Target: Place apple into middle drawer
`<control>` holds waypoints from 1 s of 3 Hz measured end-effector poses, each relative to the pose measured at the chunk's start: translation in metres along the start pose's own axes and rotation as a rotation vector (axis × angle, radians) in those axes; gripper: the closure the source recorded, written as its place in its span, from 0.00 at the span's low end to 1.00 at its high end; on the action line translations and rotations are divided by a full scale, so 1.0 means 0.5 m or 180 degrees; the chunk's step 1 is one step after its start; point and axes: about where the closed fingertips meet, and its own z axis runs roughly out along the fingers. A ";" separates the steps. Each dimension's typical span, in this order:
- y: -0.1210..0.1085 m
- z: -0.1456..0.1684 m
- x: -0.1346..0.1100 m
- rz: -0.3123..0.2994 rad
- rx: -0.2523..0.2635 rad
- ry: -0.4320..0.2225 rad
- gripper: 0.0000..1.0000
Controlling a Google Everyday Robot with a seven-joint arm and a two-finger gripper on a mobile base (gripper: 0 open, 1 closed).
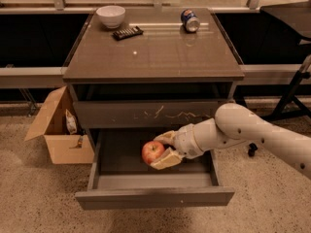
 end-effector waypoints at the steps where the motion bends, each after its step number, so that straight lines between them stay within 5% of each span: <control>1: 0.000 0.000 0.000 0.0000 0.0000 0.0000 1.00; 3: -0.001 0.031 0.069 0.0081 0.0042 0.0184 1.00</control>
Offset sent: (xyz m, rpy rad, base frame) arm 0.0003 -0.0023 -0.0144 -0.0484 0.0120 -0.0125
